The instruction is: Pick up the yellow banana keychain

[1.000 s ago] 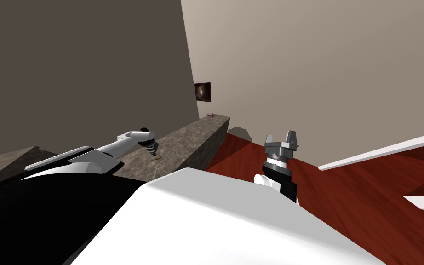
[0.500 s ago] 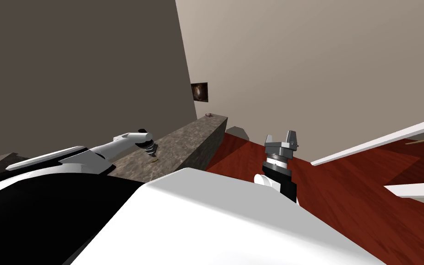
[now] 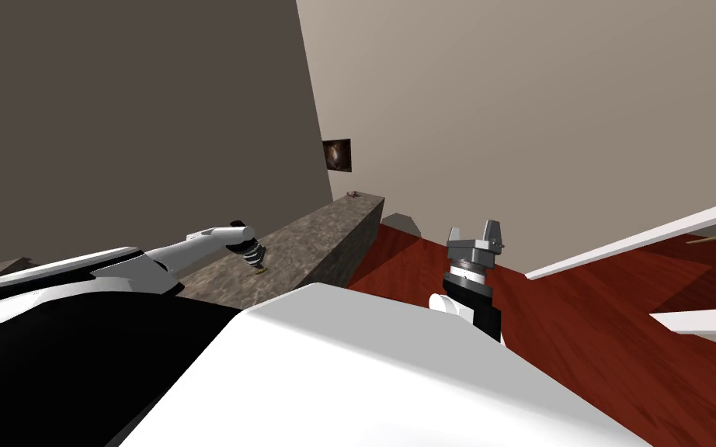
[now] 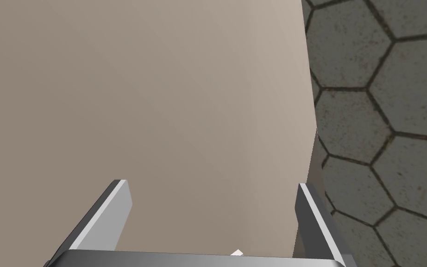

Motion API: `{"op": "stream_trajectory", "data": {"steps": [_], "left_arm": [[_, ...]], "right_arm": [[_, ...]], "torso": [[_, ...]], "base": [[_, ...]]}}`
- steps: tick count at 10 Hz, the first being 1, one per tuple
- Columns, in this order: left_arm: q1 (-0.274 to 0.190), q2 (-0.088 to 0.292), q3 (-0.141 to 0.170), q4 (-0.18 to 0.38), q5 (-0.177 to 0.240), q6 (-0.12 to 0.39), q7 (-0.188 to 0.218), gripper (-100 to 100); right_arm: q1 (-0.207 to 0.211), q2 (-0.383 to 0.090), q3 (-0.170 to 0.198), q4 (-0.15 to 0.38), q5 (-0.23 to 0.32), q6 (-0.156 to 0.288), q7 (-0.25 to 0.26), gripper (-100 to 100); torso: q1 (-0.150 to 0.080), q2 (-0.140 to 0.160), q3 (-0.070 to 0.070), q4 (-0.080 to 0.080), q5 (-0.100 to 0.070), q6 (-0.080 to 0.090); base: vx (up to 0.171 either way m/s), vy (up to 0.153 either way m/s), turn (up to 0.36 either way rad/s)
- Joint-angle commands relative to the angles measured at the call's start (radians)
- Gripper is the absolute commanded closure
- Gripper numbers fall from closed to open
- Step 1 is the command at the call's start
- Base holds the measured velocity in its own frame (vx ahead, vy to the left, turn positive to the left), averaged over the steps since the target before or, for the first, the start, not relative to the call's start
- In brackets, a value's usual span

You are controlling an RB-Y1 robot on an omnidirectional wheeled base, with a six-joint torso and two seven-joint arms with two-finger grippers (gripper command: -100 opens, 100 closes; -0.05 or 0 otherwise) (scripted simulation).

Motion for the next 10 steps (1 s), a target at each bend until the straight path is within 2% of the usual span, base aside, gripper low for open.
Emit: {"op": "stream_trajectory", "data": {"steps": [1,2,3,4,6,7,8,10], "left_arm": [[0.05,0.05,-0.05,-0.05,0.05,-0.05,0.035,-100],[0.079,0.079,-0.076,-0.056,0.08,-0.072,0.035,-100],[0.095,0.093,-0.108,-0.056,0.107,-0.075,0.035,-100],[0.095,0.093,-0.124,-0.056,0.133,-0.075,0.035,-100],[0.095,0.093,-0.124,-0.056,0.194,-0.075,0.035,-100],[0.095,0.093,-0.124,-0.056,0.201,-0.075,0.035,-100],[0.141,0.144,-0.173,-0.102,0.241,-0.123,0.072,-100],[0.184,0.184,-0.232,-0.11,0.298,-0.148,0.072,-100]], "right_arm": [[0.0,0.0,0.0,0.0,0.0,0.0,0.0,0],[0.0,0.0,0.0,0.0,0.0,0.0,0.0,0],[0.0,0.0,0.0,0.0,0.0,0.0,0.0,0],[0.0,0.0,0.0,0.0,0.0,0.0,0.0,0],[0.0,0.0,0.0,0.0,0.0,0.0,0.0,0],[0.0,0.0,0.0,0.0,0.0,0.0,0.0,0],[0.0,0.0,0.0,0.0,0.0,0.0,0.0,0],[0.0,0.0,0.0,0.0,0.0,0.0,0.0,0]], "torso": [[0.0,0.0,0.0,0.0,0.0,0.0],[-0.001,-0.001,0.0,0.0,0.0,0.001],[0.0,-0.001,0.0,0.0,0.0,0.0],[0.0,0.0,0.0,0.0,0.0,-0.001],[0.0,0.001,0.0,-0.001,0.002,-0.001],[0.001,0.001,0.0,-0.001,0.003,-0.001],[0.001,0.0,0.0,-0.001,0.004,0.0],[0.0,-0.001,-0.001,-0.001,0.004,0.0]], "base": [[0.011,-0.008,-0.254],[0.012,0.0,-0.155],[0.006,0.002,0.006],[0.003,0.001,0.012],[0.0,0.0,0.0],[0.0,0.0,0.0],[0.009,-0.012,-0.279],[0.01,-0.001,-0.077]]}}
